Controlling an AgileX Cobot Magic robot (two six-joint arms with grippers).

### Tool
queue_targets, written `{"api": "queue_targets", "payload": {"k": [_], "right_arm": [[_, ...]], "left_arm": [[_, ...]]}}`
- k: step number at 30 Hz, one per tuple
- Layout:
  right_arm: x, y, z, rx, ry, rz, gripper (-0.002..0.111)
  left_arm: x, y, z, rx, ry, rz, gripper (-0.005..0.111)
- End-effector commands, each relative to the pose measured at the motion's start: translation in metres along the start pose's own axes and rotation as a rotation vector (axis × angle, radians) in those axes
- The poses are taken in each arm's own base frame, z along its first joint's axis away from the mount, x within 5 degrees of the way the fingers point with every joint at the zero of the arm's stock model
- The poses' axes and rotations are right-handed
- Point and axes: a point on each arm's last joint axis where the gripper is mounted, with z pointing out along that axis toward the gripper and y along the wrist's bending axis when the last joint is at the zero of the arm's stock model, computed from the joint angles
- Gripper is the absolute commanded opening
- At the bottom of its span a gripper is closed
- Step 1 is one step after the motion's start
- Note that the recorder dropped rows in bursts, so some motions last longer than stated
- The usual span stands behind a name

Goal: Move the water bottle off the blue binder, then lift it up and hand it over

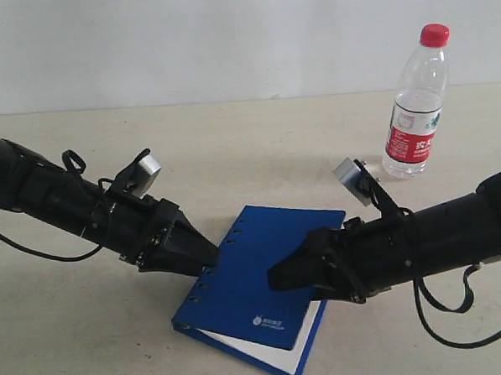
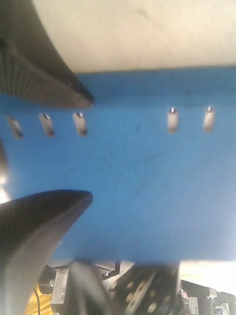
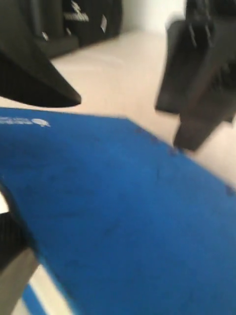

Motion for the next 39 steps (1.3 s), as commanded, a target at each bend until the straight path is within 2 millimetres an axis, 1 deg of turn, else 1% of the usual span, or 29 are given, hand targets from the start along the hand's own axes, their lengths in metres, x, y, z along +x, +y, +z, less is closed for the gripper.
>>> {"api": "queue_targets", "payload": {"k": [1,7,9,10,12,14,16,17,20,23,27,29,31,36,39], "right_arm": [[-0.004,-0.004,0.001,0.066,-0.040,0.002,0.052],[-0.006,0.001,0.002,0.035,-0.036,-0.106,0.052],[-0.005,0.001,0.004,0.047,-0.029,-0.110,0.049],[-0.004,0.001,0.005,0.058,-0.026,-0.113,0.044],[-0.004,0.000,0.007,0.082,-0.021,-0.117,0.031],[-0.003,0.000,0.009,0.100,-0.015,-0.115,0.014],[-0.003,-0.001,0.009,0.109,-0.016,-0.115,0.001],[-0.003,-0.002,0.009,0.119,-0.016,-0.123,0.000],[-0.003,-0.001,0.008,0.117,-0.013,-0.198,0.000],[-0.002,0.005,0.009,0.050,-0.008,-0.297,0.000],[0.000,0.008,0.009,0.012,0.016,-0.371,0.000],[0.001,0.012,0.009,-0.041,0.012,-0.400,0.000],[0.000,0.019,0.008,-0.108,-0.010,-0.424,0.000],[-0.001,0.018,0.009,-0.095,-0.017,-0.420,0.000],[-0.001,0.018,0.009,-0.095,-0.017,-0.420,0.000]], "left_arm": [[0.001,-0.003,0.002,0.020,0.001,0.015,0.048],[0.000,-0.003,0.002,0.023,-0.005,0.033,0.048],[0.000,-0.004,0.002,0.025,-0.011,0.030,0.048],[-0.001,-0.004,0.002,0.027,-0.016,0.027,0.048],[-0.001,-0.004,0.002,0.030,-0.023,0.023,0.048],[-0.001,-0.005,0.002,0.035,-0.024,0.022,0.048],[-0.001,-0.005,0.002,0.039,-0.022,0.022,0.048],[-0.001,-0.005,0.002,0.038,-0.020,0.023,0.048],[-0.004,0.000,-0.001,0.001,-0.052,0.028,0.048],[-0.010,0.012,-0.013,-0.050,-0.142,-0.007,0.048],[-0.014,0.019,-0.024,-0.061,-0.205,0.033,0.048],[-0.014,0.020,-0.024,-0.069,-0.204,0.052,0.048],[-0.012,0.016,-0.023,-0.036,-0.193,0.084,0.048],[-0.012,0.002,-0.021,0.094,-0.191,0.170,0.048],[-0.014,-0.005,-0.021,0.164,-0.219,0.215,0.048]]}}
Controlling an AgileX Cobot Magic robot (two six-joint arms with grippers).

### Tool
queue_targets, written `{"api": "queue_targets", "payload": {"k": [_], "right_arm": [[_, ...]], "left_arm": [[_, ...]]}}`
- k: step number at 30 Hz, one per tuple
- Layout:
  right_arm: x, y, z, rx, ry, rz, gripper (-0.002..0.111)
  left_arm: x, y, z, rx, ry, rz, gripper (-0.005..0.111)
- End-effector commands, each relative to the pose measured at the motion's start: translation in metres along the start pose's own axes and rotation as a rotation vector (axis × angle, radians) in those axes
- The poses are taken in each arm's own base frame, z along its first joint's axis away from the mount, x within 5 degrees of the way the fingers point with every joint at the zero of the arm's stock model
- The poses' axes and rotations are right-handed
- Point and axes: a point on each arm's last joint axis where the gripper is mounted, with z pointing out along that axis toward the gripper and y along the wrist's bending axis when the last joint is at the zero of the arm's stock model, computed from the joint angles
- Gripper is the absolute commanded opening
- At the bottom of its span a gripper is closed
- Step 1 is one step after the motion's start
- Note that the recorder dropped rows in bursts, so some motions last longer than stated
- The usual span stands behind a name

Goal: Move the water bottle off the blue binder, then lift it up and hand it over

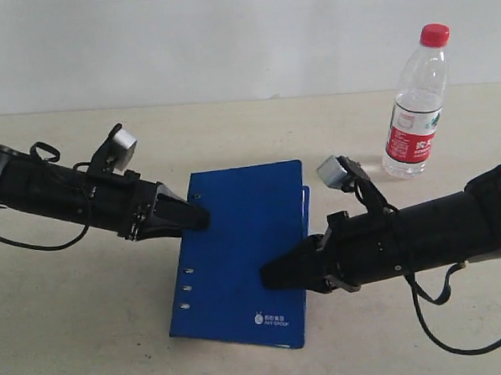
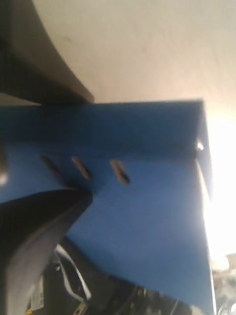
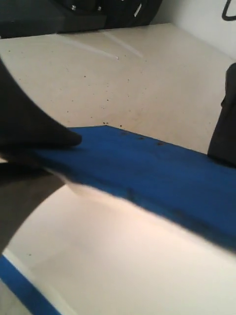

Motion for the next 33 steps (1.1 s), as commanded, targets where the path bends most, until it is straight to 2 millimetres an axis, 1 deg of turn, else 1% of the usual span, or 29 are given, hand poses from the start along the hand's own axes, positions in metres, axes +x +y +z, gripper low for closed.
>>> {"api": "queue_targets", "payload": {"k": [1,5,8,11,13,14,15,17,18,19,20,21,22,23,24,25,26,27,28,29,31,32,33], "right_arm": [[0.000,0.005,0.000,-0.040,0.007,-0.054,0.000],[0.000,0.005,0.000,-0.043,0.007,-0.053,0.000],[0.000,0.004,0.000,-0.031,0.010,-0.054,0.000],[0.001,0.000,0.000,0.016,0.023,-0.054,0.000],[0.002,-0.005,0.000,0.071,0.037,-0.049,0.000],[0.003,-0.007,-0.001,0.095,0.043,-0.039,0.000],[0.003,-0.010,-0.001,0.123,0.050,-0.028,0.000],[0.004,-0.012,-0.001,0.154,0.055,0.001,0.000],[0.004,-0.012,-0.001,0.155,0.055,0.005,0.000],[0.004,-0.012,-0.001,0.153,0.056,0.003,0.001],[0.004,-0.012,-0.001,0.145,0.059,0.000,0.005],[0.005,-0.009,-0.001,0.121,0.069,-0.012,0.020],[0.005,-0.008,-0.001,0.110,0.070,-0.014,0.027],[0.005,-0.007,-0.001,0.092,0.066,-0.013,0.045],[0.005,-0.006,-0.001,0.088,0.065,-0.013,0.052],[0.005,-0.007,-0.001,0.091,0.069,0.002,0.063],[0.006,-0.007,-0.001,0.090,0.074,0.009,0.066],[0.008,-0.006,-0.002,0.089,0.104,0.003,0.067],[0.010,-0.004,-0.005,0.109,0.149,-0.030,0.066],[0.012,-0.005,-0.008,0.144,0.191,-0.057,0.066],[0.013,-0.010,-0.017,0.287,0.259,-0.040,0.066],[0.013,-0.013,-0.024,0.381,0.294,-0.024,0.066],[0.012,-0.013,-0.028,0.424,0.297,0.009,0.066]], "left_arm": [[-0.004,-0.014,0.004,0.116,-0.053,0.069,0.048],[-0.007,-0.016,0.006,0.121,-0.094,0.105,0.048],[-0.007,-0.017,0.008,0.124,-0.092,0.112,0.048],[-0.005,-0.018,0.013,0.131,-0.070,0.115,0.048],[-0.001,-0.021,0.021,0.141,-0.040,0.133,0.047],[0.001,-0.022,0.025,0.147,-0.026,0.143,0.043],[0.002,-0.024,0.028,0.151,-0.017,0.157,0.037],[0.003,-0.027,0.032,0.159,-0.004,0.173,0.019],[0.003,-0.027,0.033,0.160,-0.003,0.180,0.006],[0.003,-0.027,0.032,0.159,-0.005,0.191,0.004],[0.003,-0.026,0.032,0.158,-0.006,0.190,0.004],[0.003,-0.026,0.032,0.158,-0.006,0.193,0.004],[0.003,-0.026,0.032,0.158,-0.007,0.206,0.004],[0.003,-0.026,0.032,0.158,-0.009,0.230,0.004],[0.003,-0.026,0.031,0.157,-0.011,0.229,0.004],[0.002,-0.024,0.029,0.153,-0.016,0.217,0.004],[0.002,-0.022,0.028,0.133,-0.019,0.207,0.004],[0.001,-0.015,0.024,0.080,-0.021,0.188,0.004],[0.001,-0.011,0.021,0.041,-0.011,0.174,0.004],[0.000,-0.012,0.019,0.031,-0.007,0.177,0.004],[0.000,-0.017,0.013,0.013,-0.010,0.191,0.004],[-0.001,-0.024,0.007,-0.018,-0.021,0.208,0.004],[-0.002,-0.029,0.004,-0.040,-0.029,0.227,0.004]]}}
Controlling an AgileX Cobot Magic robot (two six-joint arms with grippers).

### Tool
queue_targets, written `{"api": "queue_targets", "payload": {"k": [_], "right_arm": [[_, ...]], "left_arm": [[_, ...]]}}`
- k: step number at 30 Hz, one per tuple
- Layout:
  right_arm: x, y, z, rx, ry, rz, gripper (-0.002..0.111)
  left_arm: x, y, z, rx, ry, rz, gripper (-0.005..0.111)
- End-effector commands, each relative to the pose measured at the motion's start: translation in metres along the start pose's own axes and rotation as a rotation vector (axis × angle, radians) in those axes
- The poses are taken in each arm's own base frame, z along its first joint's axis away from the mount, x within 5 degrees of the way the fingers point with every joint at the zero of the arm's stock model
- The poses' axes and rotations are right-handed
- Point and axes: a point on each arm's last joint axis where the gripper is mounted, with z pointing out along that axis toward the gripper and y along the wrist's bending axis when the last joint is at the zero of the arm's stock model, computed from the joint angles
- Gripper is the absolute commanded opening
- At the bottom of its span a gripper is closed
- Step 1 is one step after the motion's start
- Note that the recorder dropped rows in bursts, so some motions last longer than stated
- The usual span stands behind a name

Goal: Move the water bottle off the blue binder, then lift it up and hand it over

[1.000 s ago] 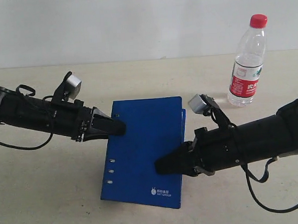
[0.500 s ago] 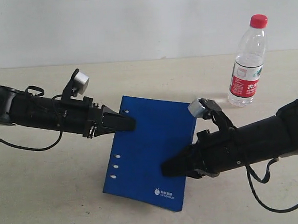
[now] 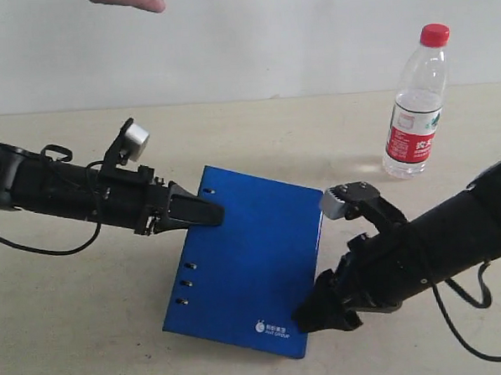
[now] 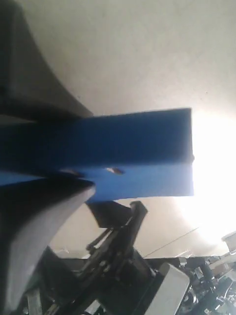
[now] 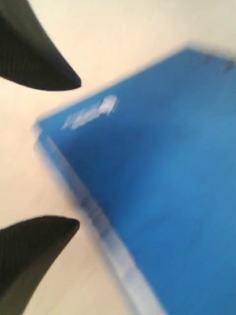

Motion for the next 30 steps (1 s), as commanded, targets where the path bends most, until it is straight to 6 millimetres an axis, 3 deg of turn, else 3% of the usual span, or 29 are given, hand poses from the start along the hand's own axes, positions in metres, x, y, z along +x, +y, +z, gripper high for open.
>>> {"api": "queue_targets", "payload": {"k": [1,3,5,9,16,21,25,28,30], "right_arm": [[0.003,-0.008,-0.018,0.223,0.077,0.069,0.066],[0.000,-0.003,-0.022,0.216,0.068,0.075,0.065],[-0.002,0.003,-0.026,0.193,0.057,0.063,0.054],[-0.006,0.013,-0.035,0.172,0.035,0.034,0.000],[-0.015,0.033,-0.058,0.168,-0.049,0.021,0.000],[-0.017,0.061,-0.097,0.260,-0.239,-0.034,0.000],[0.003,0.081,-0.127,0.363,-0.408,-0.062,0.000],[0.025,0.092,-0.141,0.414,-0.494,-0.098,0.000],[0.038,0.096,-0.146,0.450,-0.545,-0.117,0.000]], "left_arm": [[-0.007,-0.023,-0.019,-0.122,0.004,0.123,0.004],[-0.013,-0.035,-0.029,-0.190,-0.026,0.158,0.004],[-0.016,-0.047,-0.038,-0.242,-0.051,0.186,0.004],[-0.017,-0.076,-0.056,-0.297,-0.098,0.246,0.004],[0.008,-0.119,-0.082,-0.402,-0.182,0.275,0.004],[0.037,-0.150,-0.107,-0.541,-0.297,0.303,0.004],[0.052,-0.185,-0.133,-0.626,-0.500,0.391,0.004],[0.055,-0.226,-0.146,-0.561,-0.593,0.595,0.004],[0.057,-0.248,-0.155,-0.514,-0.663,0.626,0.004]]}}
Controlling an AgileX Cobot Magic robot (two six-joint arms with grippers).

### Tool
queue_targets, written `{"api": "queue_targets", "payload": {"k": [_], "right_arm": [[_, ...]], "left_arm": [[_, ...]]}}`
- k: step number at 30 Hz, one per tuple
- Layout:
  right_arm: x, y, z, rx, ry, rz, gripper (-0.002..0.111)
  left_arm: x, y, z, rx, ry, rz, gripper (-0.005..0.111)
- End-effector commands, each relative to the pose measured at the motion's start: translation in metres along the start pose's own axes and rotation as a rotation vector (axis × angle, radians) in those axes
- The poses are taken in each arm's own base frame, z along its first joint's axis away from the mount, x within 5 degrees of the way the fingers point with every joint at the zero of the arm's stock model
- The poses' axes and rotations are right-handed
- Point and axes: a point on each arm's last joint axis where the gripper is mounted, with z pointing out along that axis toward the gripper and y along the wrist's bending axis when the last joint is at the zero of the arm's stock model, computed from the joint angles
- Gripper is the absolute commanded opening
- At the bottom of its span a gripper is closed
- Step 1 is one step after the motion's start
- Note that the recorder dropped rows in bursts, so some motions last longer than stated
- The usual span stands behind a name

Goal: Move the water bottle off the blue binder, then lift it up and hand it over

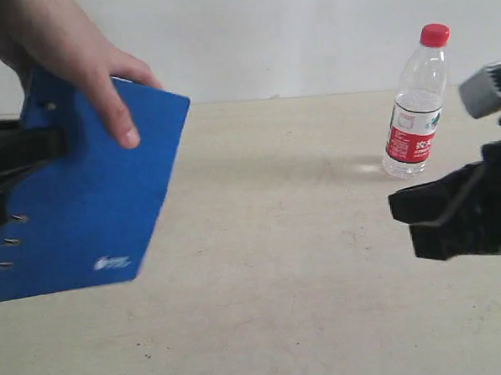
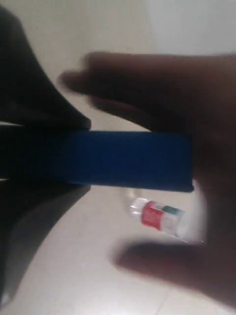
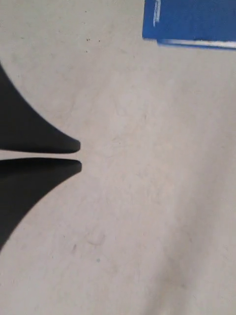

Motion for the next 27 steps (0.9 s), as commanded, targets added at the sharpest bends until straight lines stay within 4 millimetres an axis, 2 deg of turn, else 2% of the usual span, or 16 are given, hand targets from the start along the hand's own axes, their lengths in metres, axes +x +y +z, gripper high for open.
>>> {"api": "queue_targets", "payload": {"k": [1,5,21,23,27], "right_arm": [[0.018,0.002,-0.026,0.079,-0.112,-0.028,0.000],[0.029,0.003,-0.036,0.105,-0.165,-0.015,0.000],[0.030,0.004,-0.037,0.097,-0.170,-0.006,0.000],[0.030,0.004,-0.037,0.097,-0.170,-0.006,0.000],[0.030,0.004,-0.037,0.097,-0.170,-0.006,0.000]], "left_arm": [[-0.036,-0.026,-0.038,0.072,-0.238,0.034,0.004],[-0.049,-0.029,-0.055,0.012,-0.312,0.064,0.004],[-0.047,-0.024,-0.049,-0.007,-0.288,0.051,0.005],[-0.045,-0.019,-0.047,-0.043,-0.269,0.042,0.018],[-0.041,-0.013,-0.036,-0.047,-0.227,-0.005,0.059]]}}
